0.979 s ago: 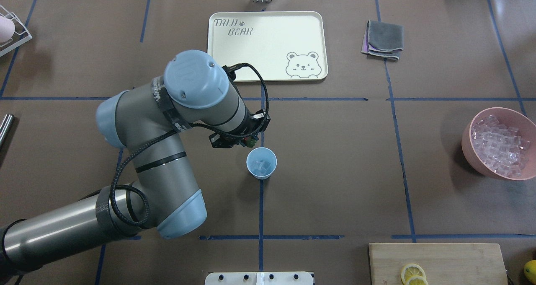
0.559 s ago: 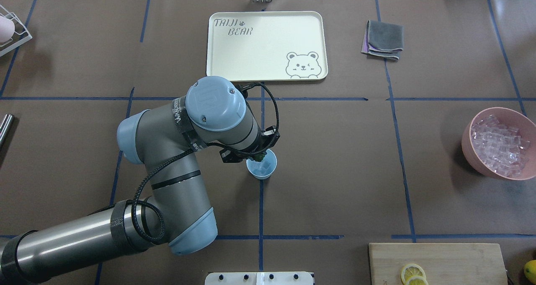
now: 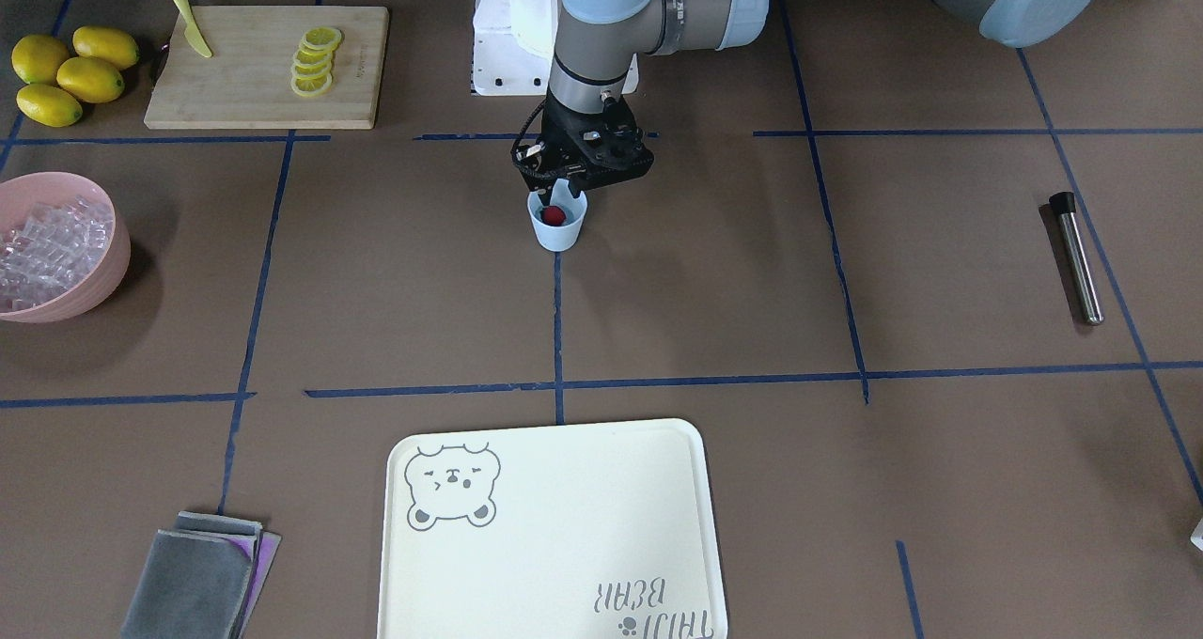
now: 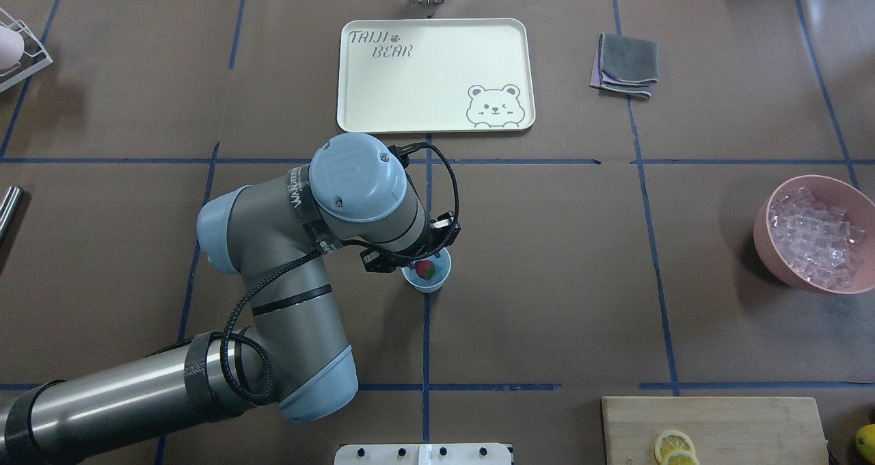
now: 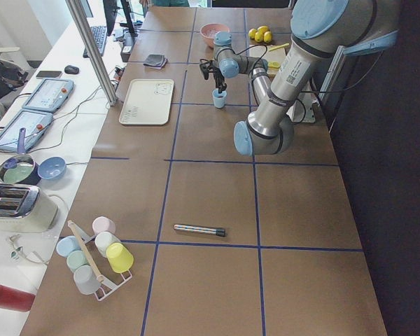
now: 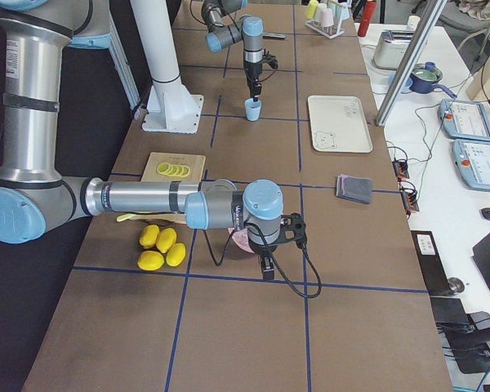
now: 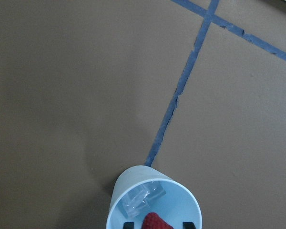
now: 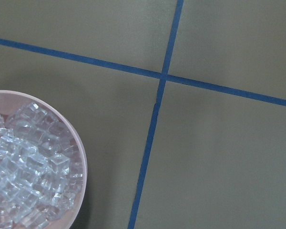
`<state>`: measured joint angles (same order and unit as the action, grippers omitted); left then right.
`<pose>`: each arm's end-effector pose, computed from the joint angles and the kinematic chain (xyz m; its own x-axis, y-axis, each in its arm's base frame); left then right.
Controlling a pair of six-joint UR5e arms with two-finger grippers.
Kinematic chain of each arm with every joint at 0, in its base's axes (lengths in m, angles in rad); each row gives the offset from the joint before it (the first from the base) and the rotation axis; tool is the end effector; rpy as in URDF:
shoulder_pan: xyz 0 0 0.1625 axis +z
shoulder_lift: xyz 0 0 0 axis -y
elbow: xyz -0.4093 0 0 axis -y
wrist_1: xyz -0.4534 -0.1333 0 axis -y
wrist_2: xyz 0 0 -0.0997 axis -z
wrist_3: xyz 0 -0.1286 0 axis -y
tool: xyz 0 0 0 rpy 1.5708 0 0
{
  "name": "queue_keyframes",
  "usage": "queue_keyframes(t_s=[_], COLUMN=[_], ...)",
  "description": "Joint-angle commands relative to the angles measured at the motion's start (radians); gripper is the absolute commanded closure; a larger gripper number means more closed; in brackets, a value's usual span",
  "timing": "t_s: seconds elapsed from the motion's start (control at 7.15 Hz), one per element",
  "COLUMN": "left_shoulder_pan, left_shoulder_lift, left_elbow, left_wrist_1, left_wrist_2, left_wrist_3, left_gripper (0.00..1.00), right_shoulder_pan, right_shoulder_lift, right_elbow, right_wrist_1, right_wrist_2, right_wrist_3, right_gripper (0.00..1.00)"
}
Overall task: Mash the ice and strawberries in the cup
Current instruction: 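Open the left gripper to drop the strawberry into the cup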
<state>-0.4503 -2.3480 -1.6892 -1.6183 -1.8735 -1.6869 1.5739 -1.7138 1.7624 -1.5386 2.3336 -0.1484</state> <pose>0.6144 -0.4025 0.0918 0.5022 -0.3656 -0.7837 0.2581 0.9283 -0.2676 0.0460 -0.5013 0.6302 0.7156 -0.2003 0.6692 0.1038 0.9779 0.1817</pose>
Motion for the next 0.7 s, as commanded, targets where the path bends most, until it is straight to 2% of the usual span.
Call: queue_keyframes(t_s=[0.0,0.14,0.56], left_shoulder_pan=[0.001,0.001,-0.03], left_shoulder_lift=[-0.004,-0.005,0.004], left_elbow=[-0.001,-0.003,-0.036], left_wrist_1=[0.0,0.002,0.02], left_wrist_2=[0.001,0.001,0.017], left_wrist_3=[0.004,0.012,0.12], left_gripper=[0.08,0.0,0.0], right_shoulder_pan=[0.0,0.0,0.0], right_shoulder_lift=[0.0,0.002,0.005], right_elbow=[0.0,0.0,-0.024], right_wrist_1=[0.0,0.0,0.0], right_wrist_2=[0.001,0.001,0.004], right_wrist_3=[0.001,0.001,-0.006], right_gripper=[0.01,0.01,0.01])
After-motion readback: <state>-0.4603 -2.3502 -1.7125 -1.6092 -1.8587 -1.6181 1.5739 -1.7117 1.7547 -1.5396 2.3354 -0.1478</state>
